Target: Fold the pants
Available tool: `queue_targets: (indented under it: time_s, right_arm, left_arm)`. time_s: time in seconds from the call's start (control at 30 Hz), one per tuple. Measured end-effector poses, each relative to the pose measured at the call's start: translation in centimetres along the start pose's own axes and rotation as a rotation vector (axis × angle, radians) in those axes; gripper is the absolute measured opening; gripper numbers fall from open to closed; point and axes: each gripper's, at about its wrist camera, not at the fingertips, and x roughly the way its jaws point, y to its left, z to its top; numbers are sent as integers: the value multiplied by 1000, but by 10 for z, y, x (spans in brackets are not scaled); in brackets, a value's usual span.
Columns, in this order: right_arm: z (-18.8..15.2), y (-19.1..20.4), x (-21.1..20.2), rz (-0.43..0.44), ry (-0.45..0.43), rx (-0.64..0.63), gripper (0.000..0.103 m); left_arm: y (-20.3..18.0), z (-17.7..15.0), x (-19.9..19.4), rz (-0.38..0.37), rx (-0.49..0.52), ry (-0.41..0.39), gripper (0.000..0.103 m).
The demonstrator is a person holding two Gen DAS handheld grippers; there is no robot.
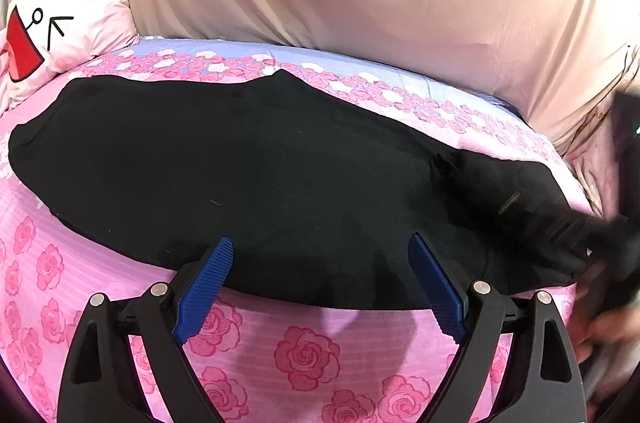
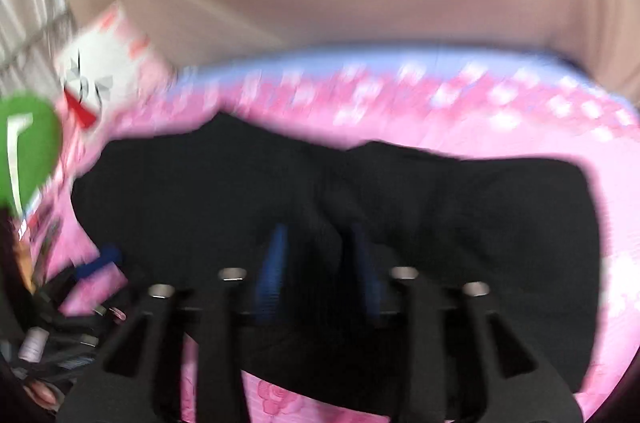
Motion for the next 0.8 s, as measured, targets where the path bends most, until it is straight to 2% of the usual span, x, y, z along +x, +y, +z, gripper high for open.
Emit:
queue_targets:
  time_s: [0.1, 0.17, 0.23, 0.27, 0.37, 0.47, 0.5, 0.57, 0.67, 0.8]
  right_arm:
    - [-20, 0, -17, 13, -60, -27, 40]
    - [-29, -16, -49, 40, -115, 28, 43]
    - [-39, -37, -77, 14, -166, 82, 51]
    - [-46, -53, -94, -28, -198, 110, 52]
    - [-63, -86, -120, -146, -230, 167, 54]
    - [-76, -112, -125, -165, -225, 240, 55]
    - [-77, -115, -124, -170, -223, 247, 55]
    - [-74, -111, -124, -193, -228, 211, 55]
    - [-56, -90, -115, -172, -219, 82, 55]
    - [-29, -56, -75, -161, -160, -111, 57]
  left_arm:
    - [7, 1, -2, -35, -26, 3, 87]
    - [14, 2, -4, -82, -59, 4, 87]
    - [19, 4, -5, -131, -93, 10, 87]
    - [17, 8, -5, -143, -109, 18, 87]
    - [-11, 29, -3, -235, -109, 58, 87]
    - [-44, 47, 12, -274, -79, 102, 87]
    - [-59, 52, 25, -259, -66, 126, 87]
    - [-71, 53, 45, -202, -58, 172, 87]
    - [-69, 41, 61, -204, -102, 214, 87]
    - [-50, 26, 55, -165, -118, 170, 87]
